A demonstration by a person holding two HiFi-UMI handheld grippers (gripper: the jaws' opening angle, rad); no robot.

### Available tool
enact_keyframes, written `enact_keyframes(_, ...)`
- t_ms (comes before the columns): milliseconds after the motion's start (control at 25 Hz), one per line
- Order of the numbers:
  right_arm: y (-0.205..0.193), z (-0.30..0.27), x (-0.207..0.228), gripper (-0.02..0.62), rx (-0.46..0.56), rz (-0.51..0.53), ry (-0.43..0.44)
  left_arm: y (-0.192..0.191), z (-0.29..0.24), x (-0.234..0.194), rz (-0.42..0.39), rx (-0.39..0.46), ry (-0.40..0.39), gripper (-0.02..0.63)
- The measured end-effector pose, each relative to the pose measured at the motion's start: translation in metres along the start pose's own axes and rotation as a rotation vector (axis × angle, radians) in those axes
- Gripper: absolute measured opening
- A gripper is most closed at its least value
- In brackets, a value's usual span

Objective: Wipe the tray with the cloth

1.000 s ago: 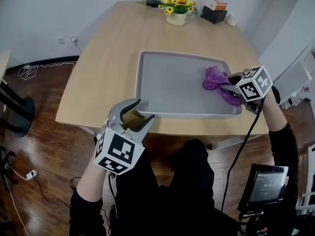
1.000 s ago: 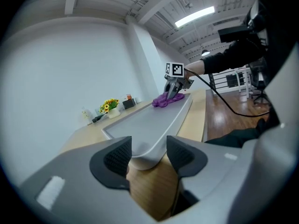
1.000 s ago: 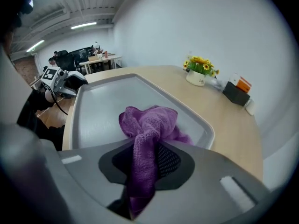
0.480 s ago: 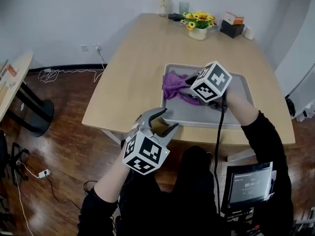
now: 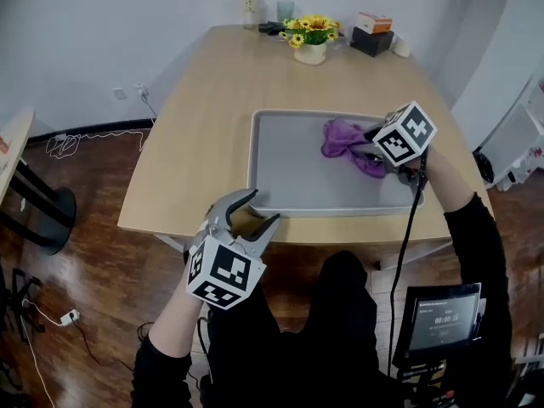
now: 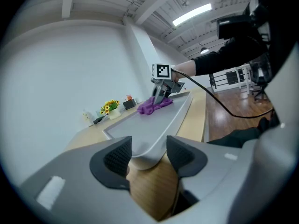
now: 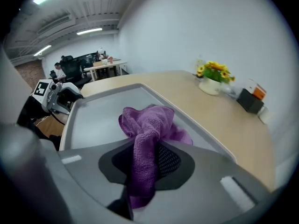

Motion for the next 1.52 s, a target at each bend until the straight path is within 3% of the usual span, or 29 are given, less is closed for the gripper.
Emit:
enact_keyframes(200,-0.066,0.030,0.062,0.077,-0.094,-0.086,-0.099,0.001,0.001,0.003,0.010,-0.005,-0.003,0.219)
enact_keyframes(360,-0.066,0.034,0.066,0.075,-0.100,-0.094,-0.090,0.008,-0.001,0.001,0.029,0.007,-0.022,0.215)
enact_keyframes(600,0.002,-0.004,0.023,0.074,0.004,-0.068,0.018,0.008,-0.003,-0.001,0.041,0.008,-0.023,0.213)
enact_keyframes(840,0.090,-0.054,-0.051,0.074,0.072,0.057,0.119,0.003,-0.004,0.001,0.035,0.007,-0.024,0.213)
enact_keyframes(1080,0.127,-0.073,-0.094,0.074,0.082,0.143,0.154,0.002,-0.002,0.000,0.031,0.009,-0.018,0.213)
enact_keyframes(1240,0.103,-0.065,-0.066,0.077,0.053,0.151,0.099,0.003,-0.004,0.002,0.027,0.009,-0.018,0.213)
enact_keyframes(1520,-0.006,-0.012,0.045,0.077,-0.047,-0.090,-0.064,-0.003,0.005,0.001,-0.002,0.008,-0.008,0.213)
Point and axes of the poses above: the fingertips, and each gripper's own axes: z backward along the fingers, x to its right, y out of its top, the point moved 2 cm from there along z, backward along the fingers, and after that the axes turned 12 degrees about -y, right-handed, at the moved point
